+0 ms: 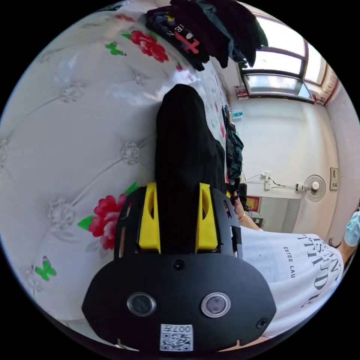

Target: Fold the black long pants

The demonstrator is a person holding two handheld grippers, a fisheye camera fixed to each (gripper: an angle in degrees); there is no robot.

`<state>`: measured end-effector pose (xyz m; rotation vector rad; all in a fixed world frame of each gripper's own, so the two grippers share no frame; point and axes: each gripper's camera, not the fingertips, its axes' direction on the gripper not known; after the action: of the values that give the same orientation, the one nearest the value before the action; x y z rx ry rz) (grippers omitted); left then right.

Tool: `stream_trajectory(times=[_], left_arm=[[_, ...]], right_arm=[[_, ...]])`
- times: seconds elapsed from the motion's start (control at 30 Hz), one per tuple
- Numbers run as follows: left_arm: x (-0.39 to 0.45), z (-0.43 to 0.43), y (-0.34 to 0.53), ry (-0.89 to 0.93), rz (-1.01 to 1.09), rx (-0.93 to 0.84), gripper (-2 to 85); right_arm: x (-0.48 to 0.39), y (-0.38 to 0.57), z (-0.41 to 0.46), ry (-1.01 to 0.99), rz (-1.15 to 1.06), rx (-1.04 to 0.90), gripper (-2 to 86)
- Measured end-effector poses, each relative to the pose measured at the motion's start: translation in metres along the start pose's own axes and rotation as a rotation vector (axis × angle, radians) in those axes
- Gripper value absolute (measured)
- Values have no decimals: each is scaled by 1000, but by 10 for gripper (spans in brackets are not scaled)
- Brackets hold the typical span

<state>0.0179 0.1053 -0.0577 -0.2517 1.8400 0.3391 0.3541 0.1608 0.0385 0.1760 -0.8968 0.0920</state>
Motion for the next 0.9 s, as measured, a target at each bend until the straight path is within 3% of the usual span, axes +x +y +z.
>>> stream_trajectory(times=[0.07, 0.2, 0.43, 0.6, 0.8, 0.9], left_arm=[[3, 20, -30, 89, -22, -84, 74], [55, 5, -67, 19, 168, -89, 42], [197, -108, -163, 126, 547, 85, 35], [272, -222, -250, 109, 659, 291, 35], [283, -265, -368, -131, 511, 451, 32], [249, -225, -424, -425, 359, 444, 35]], right_arm=[[1, -15, 2, -43, 10, -67, 47], [-42, -49, -25, -97, -76, -44, 20], [-229, -167, -106, -304, -471, 90, 6], [-358, -262, -138, -395, -652, 184, 5], [-365, -412, -77, -368, -464, 251, 8], [-303, -478, -14, -199, -207, 268, 10]])
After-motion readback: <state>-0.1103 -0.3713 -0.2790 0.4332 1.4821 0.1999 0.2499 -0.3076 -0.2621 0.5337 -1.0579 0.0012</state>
